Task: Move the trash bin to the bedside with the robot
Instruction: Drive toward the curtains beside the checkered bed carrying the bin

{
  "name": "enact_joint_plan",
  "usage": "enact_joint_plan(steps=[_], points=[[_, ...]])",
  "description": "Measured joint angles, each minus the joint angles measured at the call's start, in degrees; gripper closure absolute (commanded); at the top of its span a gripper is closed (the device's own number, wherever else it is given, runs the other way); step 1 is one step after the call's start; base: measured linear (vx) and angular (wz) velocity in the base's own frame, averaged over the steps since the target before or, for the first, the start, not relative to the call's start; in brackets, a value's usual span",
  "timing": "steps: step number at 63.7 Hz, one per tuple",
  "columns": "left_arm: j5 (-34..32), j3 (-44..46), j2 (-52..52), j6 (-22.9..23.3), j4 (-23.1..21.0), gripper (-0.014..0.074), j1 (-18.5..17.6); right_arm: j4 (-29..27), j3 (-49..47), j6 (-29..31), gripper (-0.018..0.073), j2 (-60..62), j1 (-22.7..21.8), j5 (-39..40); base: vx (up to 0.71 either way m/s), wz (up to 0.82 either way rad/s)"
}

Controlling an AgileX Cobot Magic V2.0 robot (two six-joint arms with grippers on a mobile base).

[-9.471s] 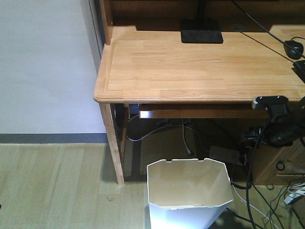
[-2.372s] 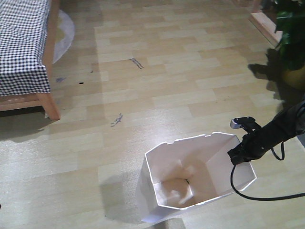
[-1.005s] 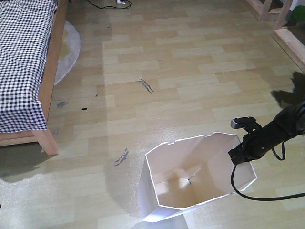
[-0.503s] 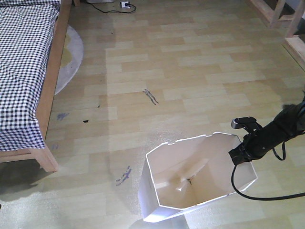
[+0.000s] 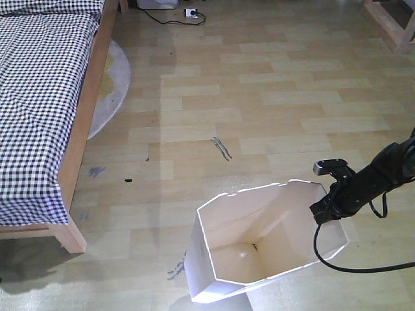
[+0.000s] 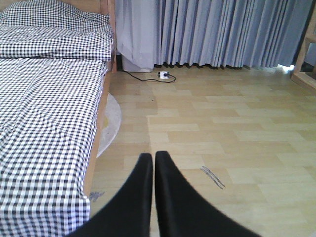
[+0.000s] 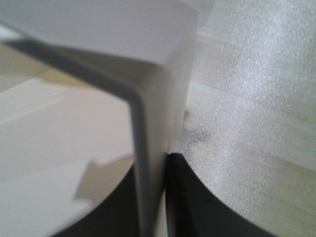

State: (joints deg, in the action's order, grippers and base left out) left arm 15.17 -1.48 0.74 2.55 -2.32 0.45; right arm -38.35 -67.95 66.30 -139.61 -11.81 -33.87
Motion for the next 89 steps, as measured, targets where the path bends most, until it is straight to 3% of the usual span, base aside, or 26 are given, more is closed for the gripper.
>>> enact_joint_plan(steps=[89], points=[[0.0,0.0,0.0,0.0,0.0,0.0602,0.0,0.1,0.0,0.0,0.0566,0.0,0.0,0.3,0.28,-0.03]])
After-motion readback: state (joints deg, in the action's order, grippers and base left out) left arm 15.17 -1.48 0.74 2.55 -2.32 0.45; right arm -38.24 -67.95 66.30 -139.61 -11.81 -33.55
